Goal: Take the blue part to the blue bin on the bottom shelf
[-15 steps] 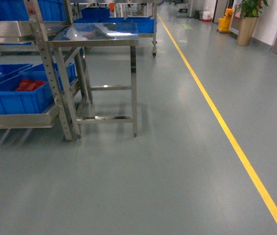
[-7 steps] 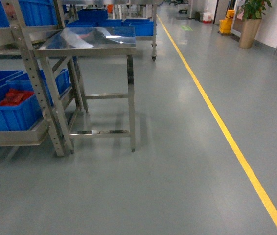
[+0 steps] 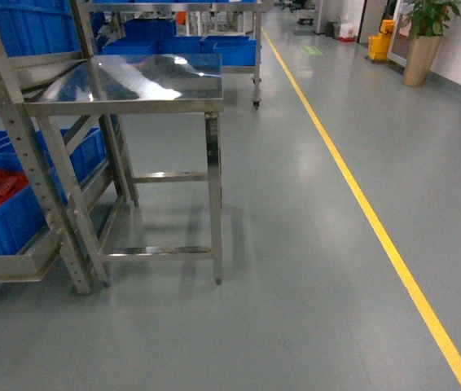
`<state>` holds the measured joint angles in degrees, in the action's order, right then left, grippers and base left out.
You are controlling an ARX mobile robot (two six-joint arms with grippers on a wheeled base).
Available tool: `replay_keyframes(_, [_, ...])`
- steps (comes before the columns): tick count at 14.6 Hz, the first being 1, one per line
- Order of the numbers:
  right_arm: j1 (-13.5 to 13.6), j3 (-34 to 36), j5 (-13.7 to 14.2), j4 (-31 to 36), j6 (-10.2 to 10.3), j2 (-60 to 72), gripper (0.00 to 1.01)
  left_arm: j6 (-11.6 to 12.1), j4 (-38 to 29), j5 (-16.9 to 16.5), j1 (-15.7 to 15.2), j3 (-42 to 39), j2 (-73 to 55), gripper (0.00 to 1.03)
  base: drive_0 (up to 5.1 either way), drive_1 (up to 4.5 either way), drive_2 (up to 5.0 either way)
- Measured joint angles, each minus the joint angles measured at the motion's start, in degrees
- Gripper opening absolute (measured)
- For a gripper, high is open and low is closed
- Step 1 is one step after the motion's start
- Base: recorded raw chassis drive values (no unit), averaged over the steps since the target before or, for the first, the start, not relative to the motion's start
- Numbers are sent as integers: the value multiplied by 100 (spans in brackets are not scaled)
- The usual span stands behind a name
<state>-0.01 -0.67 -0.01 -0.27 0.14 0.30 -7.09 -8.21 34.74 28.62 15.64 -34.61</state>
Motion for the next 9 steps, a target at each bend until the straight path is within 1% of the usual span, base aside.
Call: replay_keyframes(9, [0, 0, 0, -2, 0, 0, 98, 0, 9, 0, 0, 0, -9, 43, -4, 428, -436])
